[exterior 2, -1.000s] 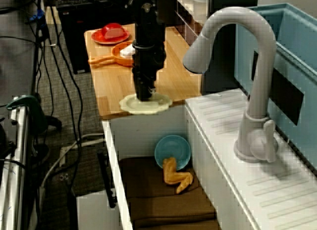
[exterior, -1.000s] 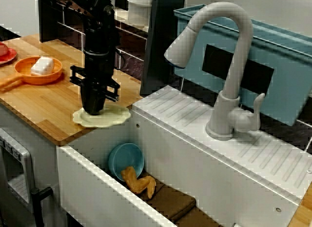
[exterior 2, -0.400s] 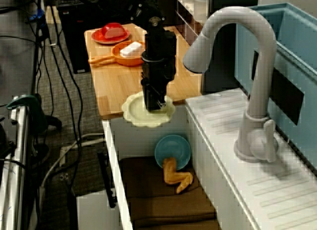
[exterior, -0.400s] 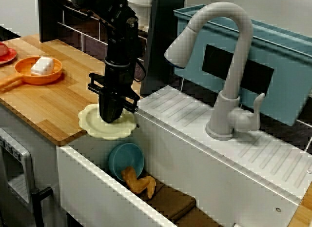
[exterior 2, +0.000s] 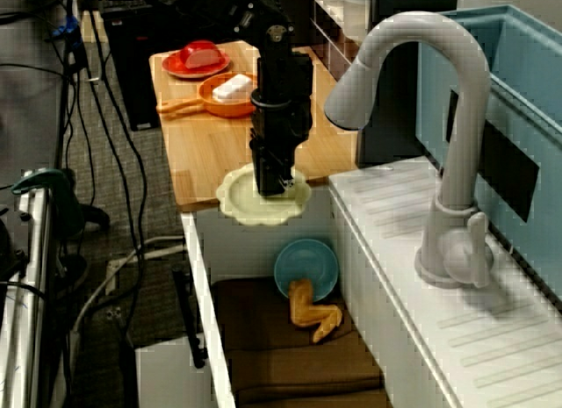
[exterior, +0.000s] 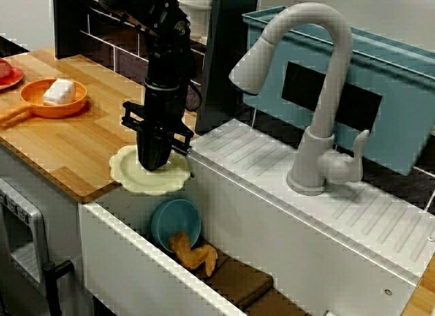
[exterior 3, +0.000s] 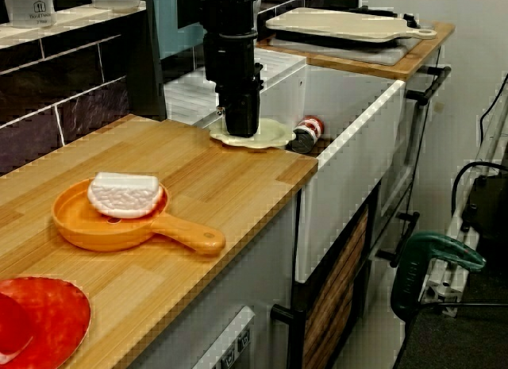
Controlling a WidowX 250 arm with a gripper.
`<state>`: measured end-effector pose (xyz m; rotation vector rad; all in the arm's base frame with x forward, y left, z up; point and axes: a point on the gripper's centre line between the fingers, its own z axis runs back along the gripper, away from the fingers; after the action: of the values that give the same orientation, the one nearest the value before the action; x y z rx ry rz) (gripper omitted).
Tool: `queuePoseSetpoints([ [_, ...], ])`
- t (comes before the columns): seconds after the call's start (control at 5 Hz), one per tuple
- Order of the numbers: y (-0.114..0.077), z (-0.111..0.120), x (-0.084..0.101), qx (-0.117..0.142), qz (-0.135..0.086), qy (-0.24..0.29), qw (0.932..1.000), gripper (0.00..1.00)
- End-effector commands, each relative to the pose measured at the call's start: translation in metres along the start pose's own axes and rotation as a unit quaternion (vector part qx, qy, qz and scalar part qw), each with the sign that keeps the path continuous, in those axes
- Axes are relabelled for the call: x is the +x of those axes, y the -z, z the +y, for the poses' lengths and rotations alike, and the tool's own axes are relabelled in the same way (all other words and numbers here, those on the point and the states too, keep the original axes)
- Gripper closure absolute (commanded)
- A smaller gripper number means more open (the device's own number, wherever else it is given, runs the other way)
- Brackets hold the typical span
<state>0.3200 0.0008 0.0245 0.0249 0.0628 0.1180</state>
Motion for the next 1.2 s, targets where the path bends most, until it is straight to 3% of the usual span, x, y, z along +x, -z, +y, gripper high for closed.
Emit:
queuePoseSetpoints([
  [0.0, 0.002, -0.011, -0.009, -0.033, 0.021, 0.074, 0.9964, 1.0],
  [0.2, -0.009, -0.006, -0.008, -0.059, 0.02, 0.082, 0.9948, 1.0],
  [0.4, -0.019, 0.012, 0.001, -0.061, 0.021, 0.044, 0.997, 0.0],
  [0.6, -0.03, 0.029, 0.007, -0.077, 0.008, 0.025, 0.9967, 0.0],
  [1.0, -0.04, 0.035, 0.001, -0.082, -0.003, 0.02, 0.9964, 0.0],
])
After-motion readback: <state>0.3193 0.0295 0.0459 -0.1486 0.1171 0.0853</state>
